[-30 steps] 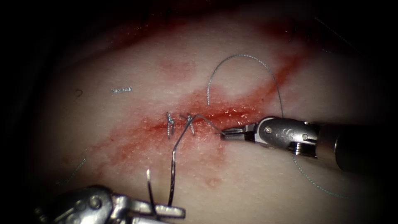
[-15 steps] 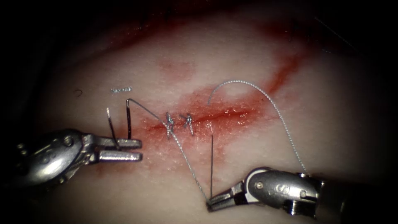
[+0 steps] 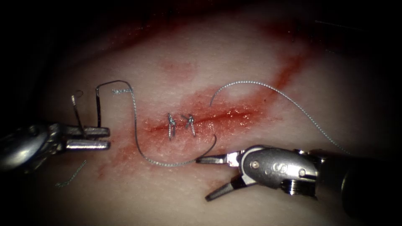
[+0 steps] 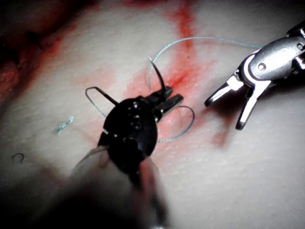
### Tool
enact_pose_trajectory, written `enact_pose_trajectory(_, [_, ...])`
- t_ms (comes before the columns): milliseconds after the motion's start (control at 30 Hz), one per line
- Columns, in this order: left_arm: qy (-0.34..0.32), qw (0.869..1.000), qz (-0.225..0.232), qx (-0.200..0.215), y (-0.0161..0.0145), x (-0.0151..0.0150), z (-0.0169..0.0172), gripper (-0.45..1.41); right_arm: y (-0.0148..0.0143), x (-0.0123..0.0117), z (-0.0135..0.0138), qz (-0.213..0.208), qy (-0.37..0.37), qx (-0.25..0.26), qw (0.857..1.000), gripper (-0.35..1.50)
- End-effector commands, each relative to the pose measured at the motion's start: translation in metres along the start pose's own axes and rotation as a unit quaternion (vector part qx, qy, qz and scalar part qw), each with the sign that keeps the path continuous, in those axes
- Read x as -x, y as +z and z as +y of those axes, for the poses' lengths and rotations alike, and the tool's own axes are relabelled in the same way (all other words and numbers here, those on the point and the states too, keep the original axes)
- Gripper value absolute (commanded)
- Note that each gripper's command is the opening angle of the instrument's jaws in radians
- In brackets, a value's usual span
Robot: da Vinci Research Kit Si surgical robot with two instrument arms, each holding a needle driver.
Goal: Wound Closure
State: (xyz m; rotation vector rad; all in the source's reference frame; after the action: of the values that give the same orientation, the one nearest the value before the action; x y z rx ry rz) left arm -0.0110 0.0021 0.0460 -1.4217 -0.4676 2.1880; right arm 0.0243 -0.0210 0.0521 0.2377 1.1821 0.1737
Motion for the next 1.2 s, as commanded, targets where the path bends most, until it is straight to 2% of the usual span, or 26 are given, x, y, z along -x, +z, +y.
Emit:
enact_pose_trajectory(33, [0.001,1.0,-0.003,-0.002,0.0005,0.0005,-0.0002,-0.45,0.0002,0.0012,0.001,-0.001,-0.004,0.01,1.0,1.06])
enact_pose_trajectory(67, [0.001,1.0,-0.007,-0.01,-0.0001,0.0005,-0.0006,-0.45,-0.0003,0.0022,0.0018,-0.007,-0.001,0.022,1.0,1.03])
enact_pose_trajectory(133, [0.002,1.0,-0.008,-0.013,-0.0003,0.0006,-0.0007,-0.45,-0.0004,0.0027,0.002,-0.009,-0.001,0.027,1.0,0.99])
enact_pose_trajectory(167, [0.002,1.0,-0.011,-0.021,-0.0005,0.0006,-0.0008,-0.45,-0.0003,0.0043,0.0027,-0.015,-0.002,0.04,0.999,0.94])
enact_pose_trajectory(233, [0.0,1.0,-0.013,-0.027,-0.0005,0.0006,-0.0008,-0.45,0.0003,0.0058,0.0031,-0.019,-0.005,0.05,0.999,0.91])
enact_pose_trajectory(267, [0.0,1.0,-0.013,-0.027,-0.0005,0.0006,-0.0008,-0.45,0.0003,0.0058,0.0031,-0.019,-0.005,0.05,0.999,0.91])
enact_pose_trajectory(300, [0.002,1.0,-0.013,-0.026,-0.0003,0.0006,-0.0008,-0.45,0.0012,0.0074,0.0034,-0.021,-0.009,0.055,0.998,0.86])
enact_pose_trajectory(367, [0.002,1.0,-0.012,-0.026,-0.0001,0.0006,-0.0008,-0.45,0.0016,0.008,0.0035,-0.022,-0.012,0.054,0.998,0.84])
enact_pose_trajectory(467, [0.008,1.0,-0.006,-0.03,0.0003,0.0005,-0.0011,-0.45,0.0029,0.0097,0.004,-0.03,-0.02,0.055,0.998,0.69])
enact_pose_trajectory(567, [0.018,0.999,0.009,-0.04,0.0009,0.0008,-0.0023,-0.45,0.0039,0.0109,0.0044,-0.042,-0.032,0.061,0.997,0.44])
enact_pose_trajectory(600, [0.018,0.999,0.009,-0.04,0.0009,0.0008,-0.0023,-0.45,0.0039,0.0109,0.0044,-0.042,-0.032,0.061,0.997,0.44])
enact_pose_trajectory(633, [0.021,0.999,0.007,-0.048,0.001,0.0011,-0.0027,-0.45,0.0042,0.0112,0.0047,-0.054,-0.044,0.064,0.996,0.05])
enact_pose_trajectory(667, [0.021,0.998,0.007,-0.052,0.001,0.0012,-0.0029,-0.45,0.0043,0.0112,0.0048,-0.06,-0.047,0.064,0.995,-0.25])
enact_pose_trajectory(700, [0.02,0.998,0.007,-0.053,0.0011,0.0013,-0.0031,-0.45,0.0043,0.0113,0.0048,-0.065,-0.05,0.063,0.995,-0.35])
enact_pose_trajectory(800, [0.02,0.998,0.006,-0.056,0.0011,0.0015,-0.0033,-0.45,0.0043,0.0112,0.0047,-0.07,-0.062,0.062,0.994,-0.35])
enact_pose_trajectory(933, [0.027,0.997,0.0,-0.07,0.001,0.0018,-0.0039,-0.45,0.0036,0.0104,0.0041,-0.102,-0.078,0.054,0.99,-0.35])
enact_pose_trajectory(1067, [0.041,0.995,0.001,-0.094,0.0013,0.0022,-0.0049,-0.45,0.0027,0.008,0.0016,-0.117,-0.07,0.036,0.99,-0.35])
enact_pose_trajectory(1200, [0.058,0.991,-0.01,-0.124,0.0017,0.003,-0.0062,-0.45,0.0027,0.0042,-0.0023,-0.137,-0.059,-0.044,0.988,-0.35])
